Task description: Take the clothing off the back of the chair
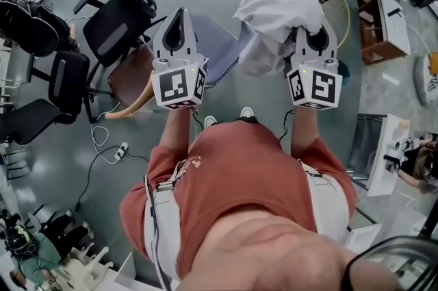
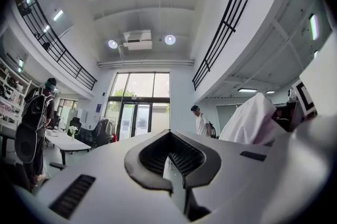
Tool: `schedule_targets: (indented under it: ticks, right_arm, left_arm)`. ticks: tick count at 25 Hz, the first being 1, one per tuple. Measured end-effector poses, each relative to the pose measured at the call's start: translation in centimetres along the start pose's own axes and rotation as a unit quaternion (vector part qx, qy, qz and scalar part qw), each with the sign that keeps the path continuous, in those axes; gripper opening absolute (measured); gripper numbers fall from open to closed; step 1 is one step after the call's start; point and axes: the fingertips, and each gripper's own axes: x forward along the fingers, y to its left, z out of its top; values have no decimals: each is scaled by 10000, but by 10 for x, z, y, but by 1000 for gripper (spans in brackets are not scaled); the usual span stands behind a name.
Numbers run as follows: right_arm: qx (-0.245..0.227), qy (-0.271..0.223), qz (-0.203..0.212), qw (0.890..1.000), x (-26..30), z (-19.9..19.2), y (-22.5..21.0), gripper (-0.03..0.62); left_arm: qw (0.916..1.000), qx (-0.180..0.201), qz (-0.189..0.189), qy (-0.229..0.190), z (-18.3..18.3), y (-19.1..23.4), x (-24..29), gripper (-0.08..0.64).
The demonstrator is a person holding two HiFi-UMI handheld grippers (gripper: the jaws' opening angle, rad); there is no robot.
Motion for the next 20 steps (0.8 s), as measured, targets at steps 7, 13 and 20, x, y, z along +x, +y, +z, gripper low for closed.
schedule_targets:
  ticks: [7, 13, 20]
  right_arm:
    - [-306, -486, -315, 9978, 2, 26, 1, 66]
    - [-251, -314, -220, 9990, 9, 16, 6, 66]
    - [-266, -206, -202, 9992, 11, 8, 6, 66]
  left_arm:
    - [9993, 252, 21, -292, 25, -3, 3, 14]
    - [9993, 241, 6, -269, 24, -1, 5, 14]
    - [9996, 224, -44, -187, 19, -3, 8, 14]
